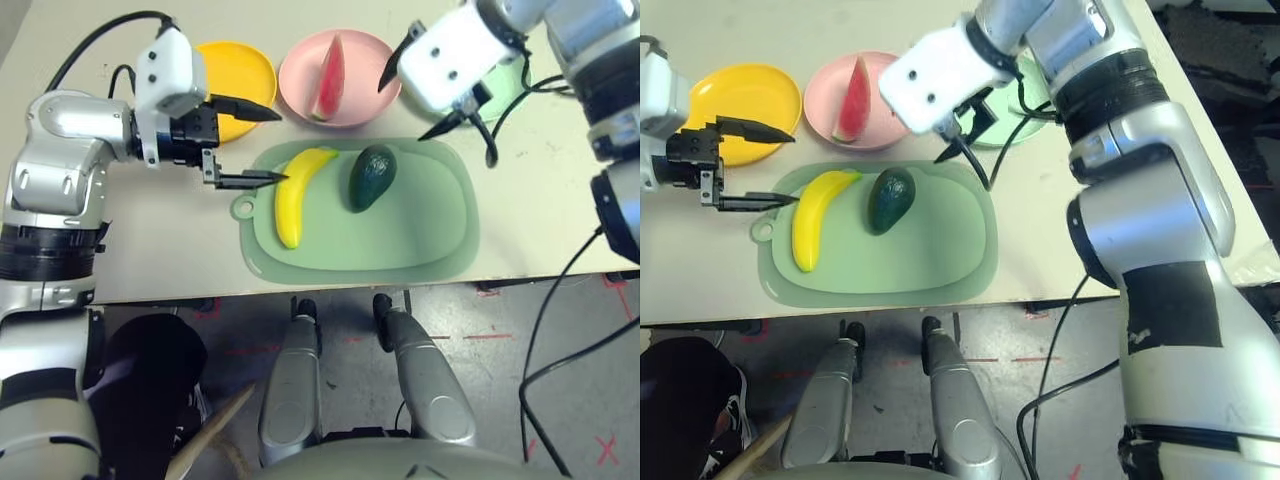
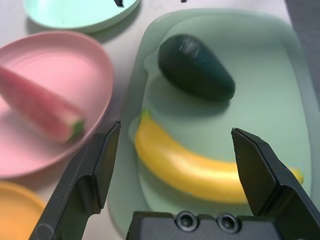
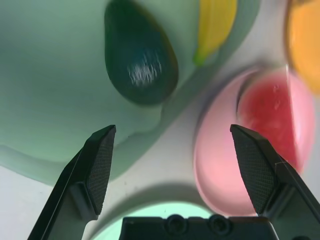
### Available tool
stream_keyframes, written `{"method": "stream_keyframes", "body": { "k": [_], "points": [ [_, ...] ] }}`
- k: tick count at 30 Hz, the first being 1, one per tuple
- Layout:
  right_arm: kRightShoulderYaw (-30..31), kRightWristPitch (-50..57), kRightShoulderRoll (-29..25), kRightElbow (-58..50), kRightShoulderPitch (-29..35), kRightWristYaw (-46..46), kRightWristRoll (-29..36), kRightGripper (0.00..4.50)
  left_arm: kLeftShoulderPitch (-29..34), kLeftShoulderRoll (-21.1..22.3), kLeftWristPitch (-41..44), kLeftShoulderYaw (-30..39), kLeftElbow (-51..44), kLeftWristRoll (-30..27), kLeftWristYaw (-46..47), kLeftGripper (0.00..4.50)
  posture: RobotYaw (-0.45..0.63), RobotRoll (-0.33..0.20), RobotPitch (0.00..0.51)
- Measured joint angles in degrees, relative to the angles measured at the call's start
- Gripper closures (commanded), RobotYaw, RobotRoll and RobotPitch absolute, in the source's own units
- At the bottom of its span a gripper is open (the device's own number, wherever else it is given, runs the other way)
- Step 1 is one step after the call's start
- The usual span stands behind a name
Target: Place the fruits into color-matched plates.
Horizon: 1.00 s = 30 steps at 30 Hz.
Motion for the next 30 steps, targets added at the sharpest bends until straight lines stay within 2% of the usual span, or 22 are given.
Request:
{"method": "stream_keyframes", "body": {
  "k": [3, 7, 16, 22, 30],
  "points": [
    [2.81, 3.93, -2.77, -6.84, 2.34, 0.04, 4.51, 0.01, 0.63, 0.05, 0.93, 0.00, -0.94, -0.24, -0.06, 0.00, -0.11, 0.000, 0.428],
    [3.51, 8.30, -2.87, -9.83, 3.63, 0.12, 6.08, 0.01, 1.77, 1.12, 1.84, -0.07, -2.74, -0.33, -1.03, 0.00, -0.11, 0.000, 0.428],
    [3.10, 14.33, -0.78, -12.70, 5.69, 0.11, 5.87, 0.01, 3.38, 3.11, 3.96, -1.64, -7.75, 1.93, -0.11, 0.00, -0.09, 0.000, 0.432],
    [2.14, 15.07, 0.55, -12.70, 6.74, 0.11, 4.49, 0.01, 3.38, 3.62, 8.54, -1.76, -11.40, 2.31, 2.74, 0.00, -0.08, 0.000, 0.434],
    [0.02, 14.63, 3.91, -10.08, 7.46, 0.11, 1.70, 0.01, 3.55, 4.31, 10.19, -2.15, -12.05, 2.45, 3.39, 0.00, -0.08, 0.000, 0.437]
  ]
}}
